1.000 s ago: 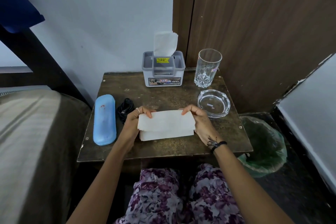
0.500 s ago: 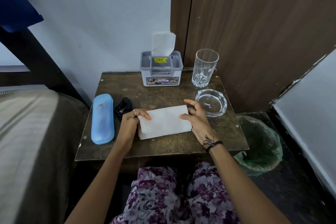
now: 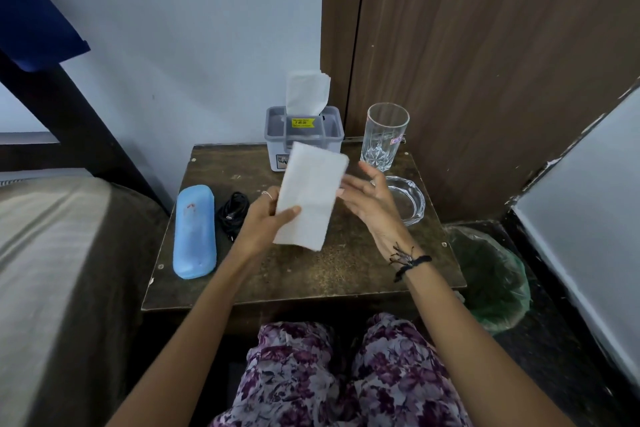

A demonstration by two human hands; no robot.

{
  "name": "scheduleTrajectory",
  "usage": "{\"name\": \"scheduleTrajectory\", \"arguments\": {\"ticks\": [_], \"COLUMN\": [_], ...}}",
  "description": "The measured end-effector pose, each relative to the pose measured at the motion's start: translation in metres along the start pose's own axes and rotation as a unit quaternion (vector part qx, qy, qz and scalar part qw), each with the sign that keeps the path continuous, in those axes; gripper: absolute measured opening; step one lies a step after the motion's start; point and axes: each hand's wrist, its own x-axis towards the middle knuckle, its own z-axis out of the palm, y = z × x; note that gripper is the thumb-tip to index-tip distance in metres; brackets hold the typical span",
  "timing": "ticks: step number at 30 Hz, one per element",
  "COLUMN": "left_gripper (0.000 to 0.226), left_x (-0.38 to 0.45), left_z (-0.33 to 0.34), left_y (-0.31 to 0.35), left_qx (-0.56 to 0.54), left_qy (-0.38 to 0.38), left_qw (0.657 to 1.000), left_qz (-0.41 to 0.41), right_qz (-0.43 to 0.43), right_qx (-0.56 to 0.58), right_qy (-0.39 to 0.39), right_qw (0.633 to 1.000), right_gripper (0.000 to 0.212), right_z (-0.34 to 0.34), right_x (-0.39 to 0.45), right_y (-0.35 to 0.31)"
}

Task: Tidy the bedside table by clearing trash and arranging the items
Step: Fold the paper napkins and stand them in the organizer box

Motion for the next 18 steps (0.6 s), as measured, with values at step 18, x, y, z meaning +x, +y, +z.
{"name": "scheduleTrajectory", "arguments": {"ticks": [18], "left_gripper": [0.039], "left_x": [-0.007], "left_z": [0.036], "left_y": [-0.025], "left_qx": [-0.029], "left_qy": [-0.012], "left_qw": [0.999], "left_qz": [-0.025], "right_qz": [0.007], "right_qx": [-0.17], "right_qy": [-0.038], "right_qw": [0.985], "right_gripper": [0.044], "right_z": [0.007], "right_x": [-0.018], "right_y": [0.036]}}
